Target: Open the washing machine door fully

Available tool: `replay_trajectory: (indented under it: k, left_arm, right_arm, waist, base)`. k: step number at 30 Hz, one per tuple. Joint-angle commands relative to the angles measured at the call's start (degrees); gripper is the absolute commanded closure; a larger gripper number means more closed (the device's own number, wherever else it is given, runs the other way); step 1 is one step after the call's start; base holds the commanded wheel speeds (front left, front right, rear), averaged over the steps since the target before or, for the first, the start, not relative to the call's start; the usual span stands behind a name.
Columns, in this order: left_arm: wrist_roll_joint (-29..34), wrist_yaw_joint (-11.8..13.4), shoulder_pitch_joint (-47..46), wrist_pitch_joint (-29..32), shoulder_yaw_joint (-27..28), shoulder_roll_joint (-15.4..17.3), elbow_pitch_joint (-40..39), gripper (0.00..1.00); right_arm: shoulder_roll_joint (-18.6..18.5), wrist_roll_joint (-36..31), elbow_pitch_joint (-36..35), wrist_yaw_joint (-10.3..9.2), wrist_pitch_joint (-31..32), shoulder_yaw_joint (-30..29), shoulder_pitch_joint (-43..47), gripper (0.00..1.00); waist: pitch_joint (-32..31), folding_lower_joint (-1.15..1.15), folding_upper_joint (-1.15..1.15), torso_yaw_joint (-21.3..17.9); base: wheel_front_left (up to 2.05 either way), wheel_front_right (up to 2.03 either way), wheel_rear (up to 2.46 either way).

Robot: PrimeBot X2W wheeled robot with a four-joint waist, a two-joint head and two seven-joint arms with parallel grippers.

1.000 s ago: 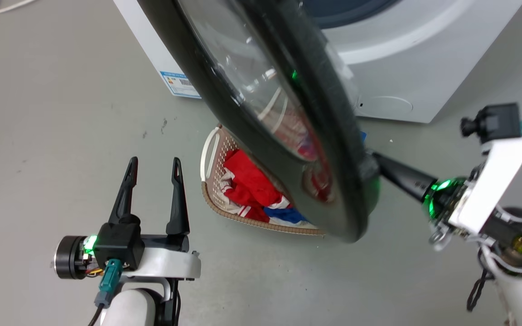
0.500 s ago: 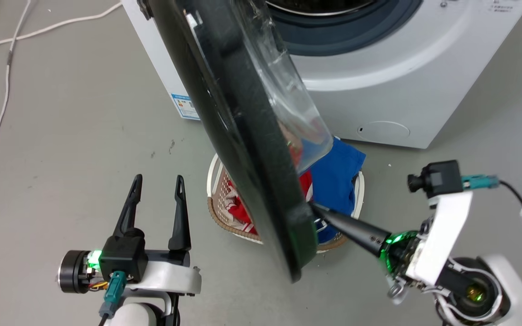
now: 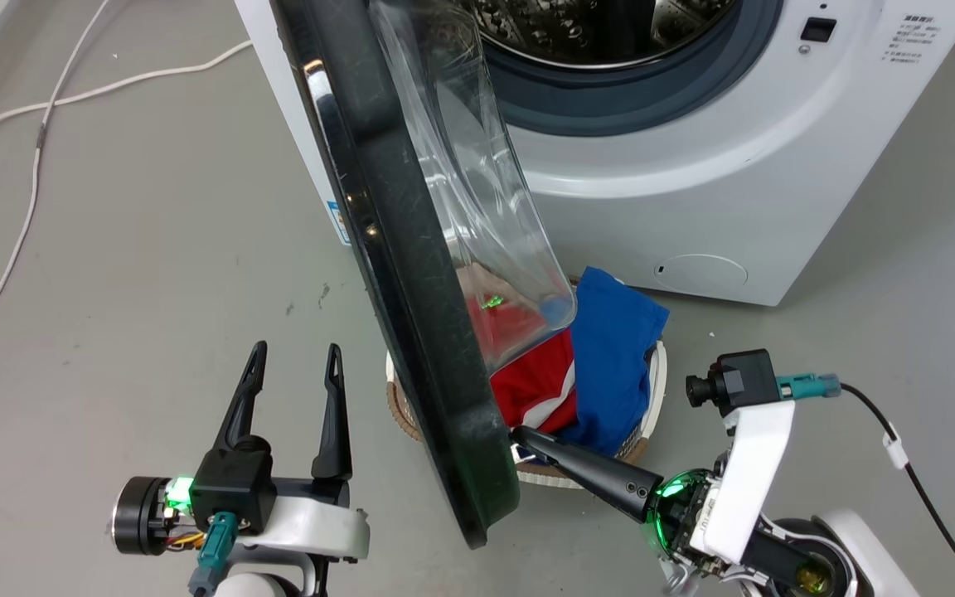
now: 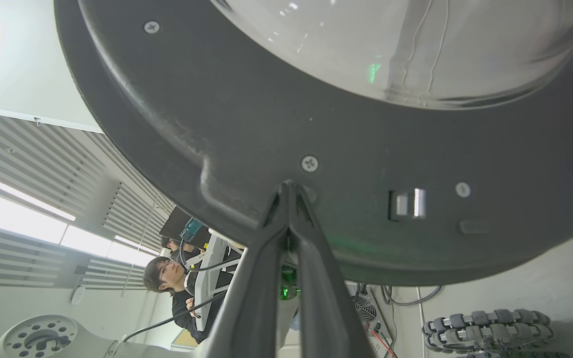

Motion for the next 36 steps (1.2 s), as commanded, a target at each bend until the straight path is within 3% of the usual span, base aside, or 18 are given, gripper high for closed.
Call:
replay_trajectory:
  k: [1, 4, 5, 6, 7, 8, 11, 19, 21, 23, 28, 33, 36]
  left_arm:
    - [0.48, -0.07, 0.83, -0.16, 0.11, -0.01, 0.09, 0.00]
    - [0.55, -0.03, 1.26, -0.16, 0.25, -0.01, 0.20, 0.00]
    - [0.59, -0.02, 1.46, -0.16, 0.32, -0.01, 0.23, 0.00]
    - [0.68, -0.03, 1.73, -0.16, 0.39, -0.01, 0.26, 0.00]
    - [0.75, -0.05, 2.05, -0.16, 0.51, -0.01, 0.31, 0.00]
    - [0.83, -0.10, 2.32, -0.16, 0.59, -0.01, 0.33, 0.00]
    - [0.97, -0.25, 2.66, -0.16, 0.82, 0.02, 0.30, 0.00]
    - [1.11, -0.71, 4.62, -0.16, 1.54, 0.41, 0.16, 0.00]
    - [1.23, -0.78, 5.05, -0.16, 1.68, 0.47, 0.15, 0.00]
    - [1.28, -0.78, 5.43, -0.16, 1.87, 0.49, 0.13, 0.00]
    - [1.36, -0.79, 6.46, -0.16, 2.39, 0.67, -0.06, 0.00]
    - [1.41, -0.86, 7.12, -0.16, 2.82, 0.77, -0.21, 0.00]
    - [1.53, -0.84, 7.49, -0.16, 2.97, 0.79, -0.43, 0.00]
  right_arm:
    - [0.65, -0.50, 0.52, 0.15, -0.74, 0.21, 0.90, 1.00]
    - [0.85, -1.38, 0.87, 0.15, -3.95, -1.44, 1.09, 1.00]
    - [0.83, -1.96, 0.90, 0.15, -5.53, -2.25, 1.20, 0.91]
    - [0.75, -2.62, 0.81, 0.15, -7.08, -2.81, 1.40, 0.65]
    - [0.48, -3.69, 0.53, 0.15, -8.93, -3.38, 1.68, 0.27]
    - [0.26, -4.89, 0.15, 0.15, -11.44, -4.31, 1.95, 0.00]
    - [-0.12, -6.79, -0.54, 0.15, -16.06, -5.44, 2.55, 0.00]
    - [-4.93, -22.98, 0.71, 0.15, -44.86, -8.30, 4.16, 0.00]
    - [-6.27, -26.93, 2.16, 0.15, -49.51, -9.47, 4.34, 0.00]
    - [-6.42, -32.18, 3.01, 0.15, -50.73, -11.95, 4.62, 0.00]
    - [-1.02, -50.08, -1.63, 0.15, -50.81, -23.37, 7.14, 0.00]
    - [1.92, -67.34, -5.73, 0.15, -50.83, -27.40, 10.67, 0.00]
    - [3.61, -73.03, -6.52, 0.14, -50.83, -28.99, 12.70, 0.00]
  waist:
    - [-0.61, 0.01, 0.00, -0.12]
    - [-1.40, 0.01, 0.00, -0.35]
    - [-1.73, 0.01, 0.00, -0.46]
    - [-2.09, 0.01, 0.00, -0.57]
    - [-2.51, 0.01, 0.00, -0.71]
    - [-2.91, 0.01, 0.00, -0.84]
    - [-3.74, 0.01, 0.00, -1.17]
    - [-6.81, 0.01, 0.00, -3.15]
    - [-7.47, 0.01, 0.00, -3.65]
    - [-8.12, 0.01, 0.00, -4.16]
    - [-9.42, 0.01, 0.00, -5.26]
    - [-10.33, 0.01, 0.00, -5.93]
    - [-10.60, 0.01, 0.00, -6.29]
  base:
    - [0.00, 0.00, 0.00]
    - [0.00, 0.00, 0.00]
    - [0.00, 0.00, 0.00]
    - [0.00, 0.00, 0.00]
    - [0.00, 0.00, 0.00]
    - [0.00, 0.00, 0.00]
    - [0.00, 0.00, 0.00]
    - [0.00, 0.00, 0.00]
    - [0.00, 0.00, 0.00]
    - [0.00, 0.00, 0.00]
    - [0.00, 0.00, 0.00]
    - [0.00, 0.00, 0.00]
    - [0.00, 0.00, 0.00]
